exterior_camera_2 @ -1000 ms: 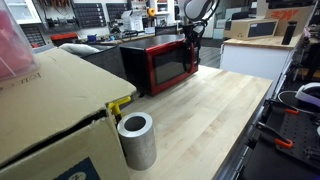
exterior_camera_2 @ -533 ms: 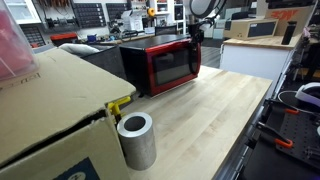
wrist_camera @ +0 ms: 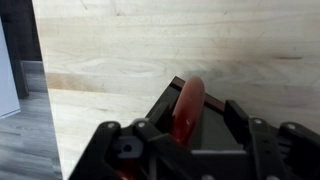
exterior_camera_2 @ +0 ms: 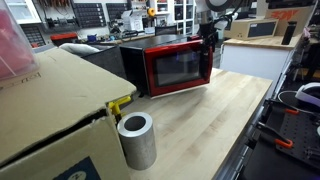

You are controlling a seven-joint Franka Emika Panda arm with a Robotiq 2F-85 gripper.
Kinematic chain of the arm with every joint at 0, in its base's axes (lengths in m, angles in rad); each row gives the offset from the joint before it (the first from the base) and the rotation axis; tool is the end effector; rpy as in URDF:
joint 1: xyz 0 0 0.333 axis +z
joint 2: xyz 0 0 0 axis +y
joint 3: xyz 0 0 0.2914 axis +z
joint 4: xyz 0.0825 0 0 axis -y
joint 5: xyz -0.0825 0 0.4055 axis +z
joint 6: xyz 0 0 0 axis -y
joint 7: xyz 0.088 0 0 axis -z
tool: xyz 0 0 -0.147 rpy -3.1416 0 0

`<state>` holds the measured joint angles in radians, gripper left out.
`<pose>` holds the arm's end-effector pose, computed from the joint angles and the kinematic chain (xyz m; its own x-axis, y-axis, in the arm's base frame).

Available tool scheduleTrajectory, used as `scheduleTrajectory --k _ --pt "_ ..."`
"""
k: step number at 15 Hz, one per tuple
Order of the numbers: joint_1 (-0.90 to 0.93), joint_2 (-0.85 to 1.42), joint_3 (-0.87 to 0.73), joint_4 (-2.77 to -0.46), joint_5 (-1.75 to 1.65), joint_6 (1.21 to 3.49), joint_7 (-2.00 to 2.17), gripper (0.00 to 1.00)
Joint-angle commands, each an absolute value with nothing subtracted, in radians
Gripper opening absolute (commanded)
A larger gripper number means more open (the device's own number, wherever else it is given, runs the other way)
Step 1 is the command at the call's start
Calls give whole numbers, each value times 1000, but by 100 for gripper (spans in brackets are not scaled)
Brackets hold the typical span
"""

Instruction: Open the microwave door

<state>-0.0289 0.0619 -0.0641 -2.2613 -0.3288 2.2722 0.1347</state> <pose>0.5312 -0.0678 0.2529 0.9989 -0.0135 -0.0441 -0.0022 -0.9688 0.2477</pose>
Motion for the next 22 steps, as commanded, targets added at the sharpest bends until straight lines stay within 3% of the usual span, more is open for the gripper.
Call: scheduleTrajectory --k 1,3,10,22 --pt "-8 -141 -24 -2421 -250 2232 44 93" --pt "0 -234 -13 -2468 -201 2207 -12 100" --pt "4 -443 -36 -2454 -101 2113 -137 100" --pt "-93 -101 -45 -2238 -117 2339 249 100"
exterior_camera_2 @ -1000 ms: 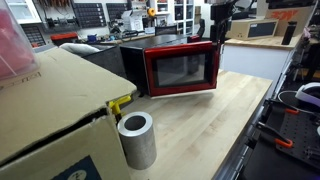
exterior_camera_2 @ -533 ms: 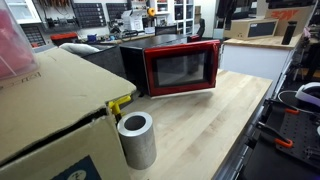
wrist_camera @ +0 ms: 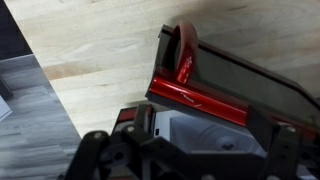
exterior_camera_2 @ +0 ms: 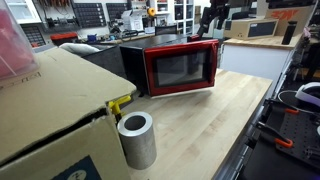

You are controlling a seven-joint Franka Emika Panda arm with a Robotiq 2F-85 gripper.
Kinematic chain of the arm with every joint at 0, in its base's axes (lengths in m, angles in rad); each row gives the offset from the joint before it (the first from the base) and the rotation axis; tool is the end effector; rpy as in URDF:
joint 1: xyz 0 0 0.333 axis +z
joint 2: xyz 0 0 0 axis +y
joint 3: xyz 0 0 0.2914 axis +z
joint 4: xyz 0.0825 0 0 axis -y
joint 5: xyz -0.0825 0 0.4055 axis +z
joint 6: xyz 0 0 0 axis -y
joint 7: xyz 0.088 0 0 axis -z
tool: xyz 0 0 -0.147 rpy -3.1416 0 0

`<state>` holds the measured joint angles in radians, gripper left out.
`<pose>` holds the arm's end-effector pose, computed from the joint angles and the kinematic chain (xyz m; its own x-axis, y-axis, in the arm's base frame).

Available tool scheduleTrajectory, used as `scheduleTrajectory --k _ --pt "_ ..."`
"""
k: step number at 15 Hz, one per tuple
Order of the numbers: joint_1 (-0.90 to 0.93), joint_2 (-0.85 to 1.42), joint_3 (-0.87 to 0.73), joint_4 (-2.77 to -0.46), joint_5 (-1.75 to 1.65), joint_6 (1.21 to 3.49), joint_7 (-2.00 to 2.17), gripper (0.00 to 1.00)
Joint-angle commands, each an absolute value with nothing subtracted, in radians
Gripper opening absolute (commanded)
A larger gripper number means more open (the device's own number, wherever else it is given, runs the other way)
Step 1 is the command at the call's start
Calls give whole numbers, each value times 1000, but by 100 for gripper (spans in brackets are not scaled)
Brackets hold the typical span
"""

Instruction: Open the microwave door

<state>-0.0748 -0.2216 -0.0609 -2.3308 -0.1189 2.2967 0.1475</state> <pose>0.5154 -0.0763 0.3703 0.9602 -0.2009 0.1940 -0.2162 -0.9745 0.0607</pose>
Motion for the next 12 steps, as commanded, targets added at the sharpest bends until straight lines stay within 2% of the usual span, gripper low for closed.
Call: scheduleTrajectory --k 1,7,12 --pt "-93 -69 -50 -2203 -115 2345 278 100" --pt "-69 89 -61 -2054 -144 2366 387 100" --pt "-43 152 -57 -2023 -69 2304 369 100"
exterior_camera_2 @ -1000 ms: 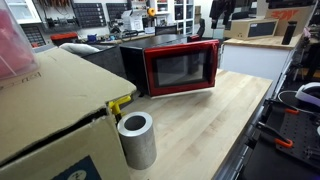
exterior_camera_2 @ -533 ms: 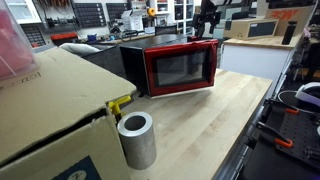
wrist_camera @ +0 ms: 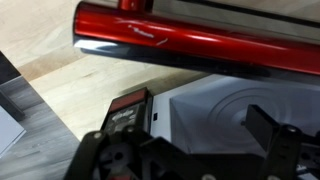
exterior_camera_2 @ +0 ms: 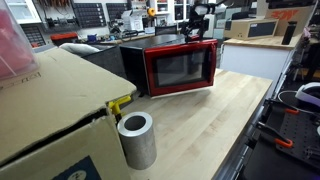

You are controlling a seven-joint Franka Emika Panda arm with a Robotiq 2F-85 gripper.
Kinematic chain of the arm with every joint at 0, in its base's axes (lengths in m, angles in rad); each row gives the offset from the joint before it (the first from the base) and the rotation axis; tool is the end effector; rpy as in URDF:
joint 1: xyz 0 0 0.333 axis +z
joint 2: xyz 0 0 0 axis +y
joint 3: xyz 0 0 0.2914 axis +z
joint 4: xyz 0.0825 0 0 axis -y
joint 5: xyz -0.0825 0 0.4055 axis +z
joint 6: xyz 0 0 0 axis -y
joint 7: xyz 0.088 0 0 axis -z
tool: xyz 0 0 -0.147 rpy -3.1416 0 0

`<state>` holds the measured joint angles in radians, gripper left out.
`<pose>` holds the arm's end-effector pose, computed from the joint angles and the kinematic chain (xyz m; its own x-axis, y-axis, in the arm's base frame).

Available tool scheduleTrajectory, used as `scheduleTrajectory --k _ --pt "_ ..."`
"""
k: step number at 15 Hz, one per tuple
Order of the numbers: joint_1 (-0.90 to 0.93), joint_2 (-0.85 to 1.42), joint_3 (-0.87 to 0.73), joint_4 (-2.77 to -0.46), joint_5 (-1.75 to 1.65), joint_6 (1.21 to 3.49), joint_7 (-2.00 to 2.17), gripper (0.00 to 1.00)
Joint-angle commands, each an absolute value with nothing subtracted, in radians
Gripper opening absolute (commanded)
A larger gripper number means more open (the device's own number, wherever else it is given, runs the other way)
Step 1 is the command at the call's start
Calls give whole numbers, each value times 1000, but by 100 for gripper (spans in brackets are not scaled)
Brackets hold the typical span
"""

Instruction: Open the microwave door

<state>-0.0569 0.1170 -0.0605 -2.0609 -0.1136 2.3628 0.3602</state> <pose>0.6050 -0.0758 0.3213 0.9019 -0.3811 0.2035 -0.3949 -0.9182 0.0304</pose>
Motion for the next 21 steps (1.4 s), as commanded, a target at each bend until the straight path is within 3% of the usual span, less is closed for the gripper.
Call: scheduleTrajectory --k 1,11,21 --pt "-38 158 -57 -2022 -56 2286 370 100" --pt "-5 136 -13 -2007 101 2055 291 100" --pt "54 132 77 -2098 141 2109 38 100"
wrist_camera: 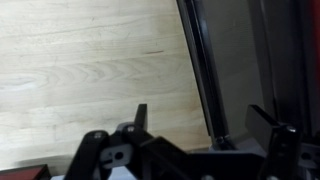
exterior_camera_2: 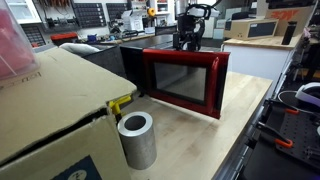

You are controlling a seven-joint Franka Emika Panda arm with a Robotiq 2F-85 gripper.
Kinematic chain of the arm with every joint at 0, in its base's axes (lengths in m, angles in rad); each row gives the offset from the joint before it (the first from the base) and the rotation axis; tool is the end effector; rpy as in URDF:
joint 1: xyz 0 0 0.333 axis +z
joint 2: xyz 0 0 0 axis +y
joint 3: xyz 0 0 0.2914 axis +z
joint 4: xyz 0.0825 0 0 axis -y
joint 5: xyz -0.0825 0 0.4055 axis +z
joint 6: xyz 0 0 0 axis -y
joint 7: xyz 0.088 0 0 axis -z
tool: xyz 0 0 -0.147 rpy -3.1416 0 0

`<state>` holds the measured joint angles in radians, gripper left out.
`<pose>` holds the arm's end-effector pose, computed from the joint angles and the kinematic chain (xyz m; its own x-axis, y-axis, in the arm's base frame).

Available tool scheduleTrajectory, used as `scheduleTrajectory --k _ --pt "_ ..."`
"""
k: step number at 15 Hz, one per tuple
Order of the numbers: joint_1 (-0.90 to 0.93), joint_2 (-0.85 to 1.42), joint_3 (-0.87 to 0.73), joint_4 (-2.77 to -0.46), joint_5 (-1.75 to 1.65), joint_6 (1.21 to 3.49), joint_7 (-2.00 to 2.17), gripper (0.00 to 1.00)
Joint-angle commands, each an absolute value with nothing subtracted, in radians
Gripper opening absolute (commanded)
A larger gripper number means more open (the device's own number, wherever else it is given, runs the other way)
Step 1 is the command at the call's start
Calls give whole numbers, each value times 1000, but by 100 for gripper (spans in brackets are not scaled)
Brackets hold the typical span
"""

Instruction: Open the microwave door

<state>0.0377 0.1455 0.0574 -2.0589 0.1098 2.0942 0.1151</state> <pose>0.5677 0.0634 0.2806 0.9896 -0.0745 -0.1230 -0.0851 -0.9929 -0.0830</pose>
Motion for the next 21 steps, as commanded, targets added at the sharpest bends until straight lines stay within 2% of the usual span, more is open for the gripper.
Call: scheduleTrajectory --k 1,15,21 --pt "60 132 85 -2103 137 2107 20 100" --pt "103 78 112 -2117 19 2122 -116 100" --pt "84 -32 80 -2235 -175 2135 -64 100"
